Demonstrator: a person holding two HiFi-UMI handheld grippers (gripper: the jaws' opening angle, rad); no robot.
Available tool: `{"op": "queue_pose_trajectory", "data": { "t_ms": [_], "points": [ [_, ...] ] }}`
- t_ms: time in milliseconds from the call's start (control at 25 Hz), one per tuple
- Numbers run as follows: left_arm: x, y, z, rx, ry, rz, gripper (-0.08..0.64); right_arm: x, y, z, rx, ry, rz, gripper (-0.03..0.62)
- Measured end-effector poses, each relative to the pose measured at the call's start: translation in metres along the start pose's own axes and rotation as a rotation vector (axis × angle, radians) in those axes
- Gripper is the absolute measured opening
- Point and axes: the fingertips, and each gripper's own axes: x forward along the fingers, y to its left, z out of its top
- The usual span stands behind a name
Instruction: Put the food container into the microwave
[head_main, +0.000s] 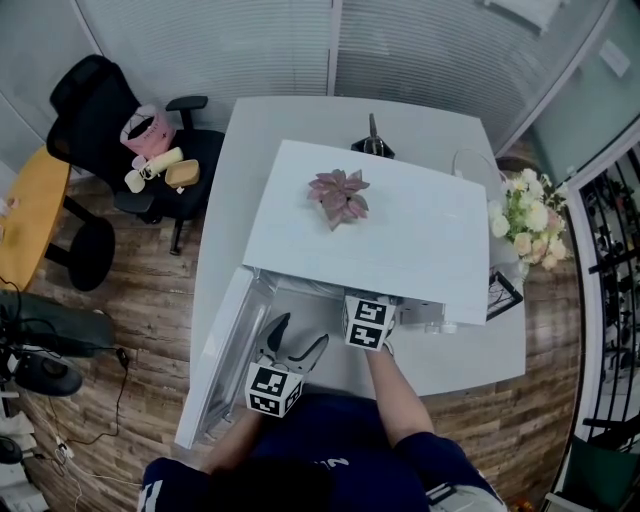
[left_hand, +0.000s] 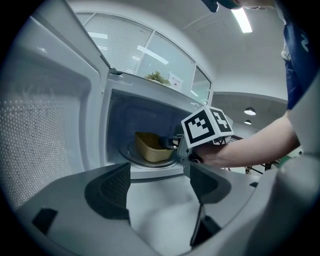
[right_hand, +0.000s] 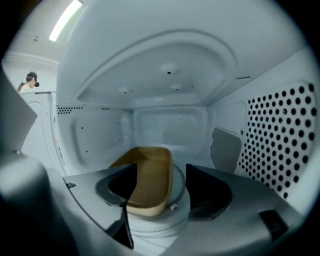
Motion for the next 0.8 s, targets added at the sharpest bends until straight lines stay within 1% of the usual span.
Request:
{"op": "queue_pose_trajectory", "data": {
  "t_ms": [200,480,600,720,800],
  "points": [
    [-0.001,-0.001,0.002,0.003,-0.014,-0.007,0.356,-0.015,0.007,-0.004,0.016,0.010,0.046,0.339],
    [-0.005,-0.010,0.007,0.028,-0.035,-0.033,0.356,-0.042,0.014,0.004,0.023,-0.024,0.084,0.325],
    [-0.008,-0.014,0.009,0.040,-0.041,-0.044,0.356,-0.055,0.021,0.006,0.014,-0.041,0.115,0.324],
    [-0.010,-0.019,0.008,0.045,-0.048,-0.055,0.356,-0.069,0.028,0.002,0.012,-0.047,0.158,0.314],
    [-0.012,-0.022,0.009,0.055,-0.053,-0.067,0.356,-0.079,0.028,0.000,0.008,-0.055,0.159,0.313]
  ]
}}
